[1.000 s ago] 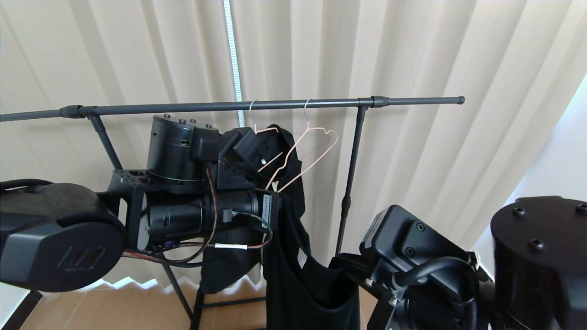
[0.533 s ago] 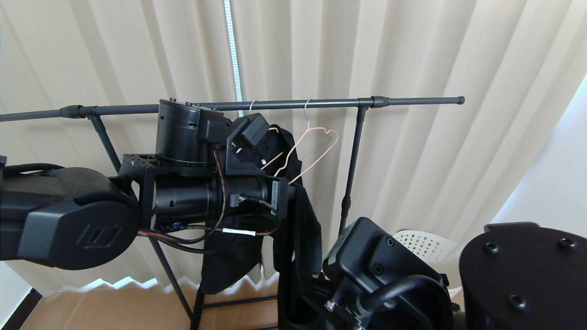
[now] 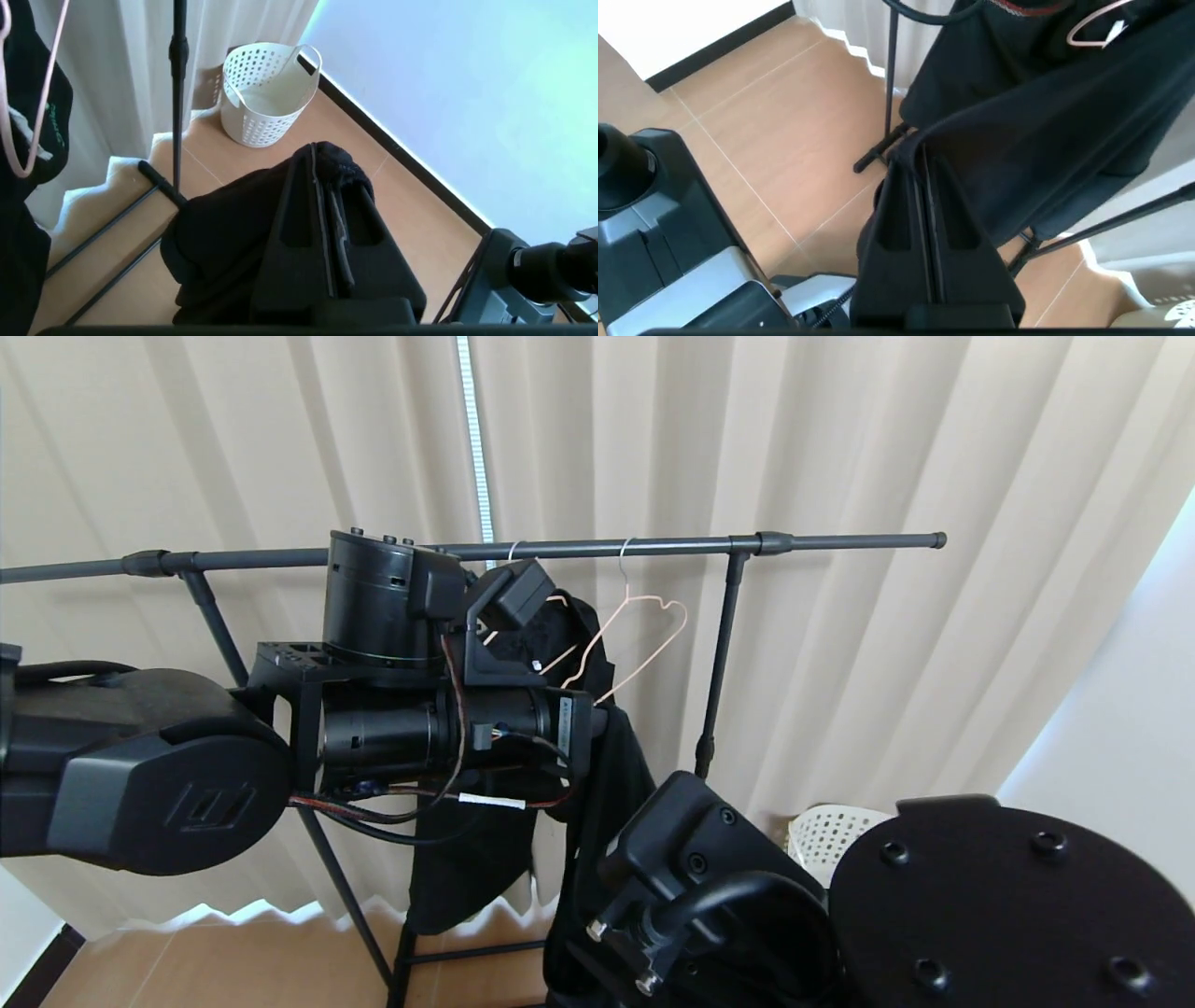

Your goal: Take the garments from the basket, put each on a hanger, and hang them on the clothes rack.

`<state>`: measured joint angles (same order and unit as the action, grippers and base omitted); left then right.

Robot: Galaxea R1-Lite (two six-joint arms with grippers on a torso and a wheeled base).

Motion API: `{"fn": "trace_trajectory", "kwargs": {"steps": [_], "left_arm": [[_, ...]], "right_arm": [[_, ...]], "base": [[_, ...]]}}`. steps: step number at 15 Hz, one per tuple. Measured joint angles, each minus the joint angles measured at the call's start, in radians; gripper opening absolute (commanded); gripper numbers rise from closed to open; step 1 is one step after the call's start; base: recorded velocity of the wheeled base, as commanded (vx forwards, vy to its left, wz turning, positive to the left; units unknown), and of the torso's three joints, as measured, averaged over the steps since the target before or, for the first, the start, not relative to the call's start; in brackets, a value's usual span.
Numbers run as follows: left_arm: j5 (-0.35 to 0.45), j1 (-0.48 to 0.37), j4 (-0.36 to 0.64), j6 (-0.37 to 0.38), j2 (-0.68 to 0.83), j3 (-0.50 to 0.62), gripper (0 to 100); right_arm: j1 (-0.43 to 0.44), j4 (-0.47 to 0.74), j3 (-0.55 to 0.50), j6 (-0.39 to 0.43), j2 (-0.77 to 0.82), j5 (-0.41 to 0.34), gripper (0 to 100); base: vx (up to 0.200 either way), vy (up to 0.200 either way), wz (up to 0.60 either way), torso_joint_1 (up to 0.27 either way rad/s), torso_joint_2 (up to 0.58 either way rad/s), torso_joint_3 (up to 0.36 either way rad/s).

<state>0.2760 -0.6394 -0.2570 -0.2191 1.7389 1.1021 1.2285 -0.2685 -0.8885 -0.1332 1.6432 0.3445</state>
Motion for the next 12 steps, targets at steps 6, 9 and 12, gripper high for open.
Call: {"fn": "trace_trajectory", "kwargs": {"steps": [6, 9, 12], "left_arm": [[-0.081, 0.03, 0.176, 0.014, -0.046, -0.004, 0], [-0.155, 0.031, 0.261, 0.028, -0.099, -0.026, 0], [-0.212, 0.029, 0.315, 0.053, -0.159, -0.08, 0]], "right_arm": [[-0.098, 0.117, 0.002, 0.127, -0.037, 0.026, 0], [-0.21, 0.115, 0.0, 0.172, -0.037, 0.037, 0], [-0.315, 0.103, -0.023, 0.196, -0.02, 0.039, 0]], "base": [[0.0, 0.0, 0.0, 0.0, 0.0, 0.0], [0.0, 0.0, 0.0, 0.0, 0.0, 0.0], [0.0, 0.0, 0.0, 0.0, 0.0, 0.0]]}}
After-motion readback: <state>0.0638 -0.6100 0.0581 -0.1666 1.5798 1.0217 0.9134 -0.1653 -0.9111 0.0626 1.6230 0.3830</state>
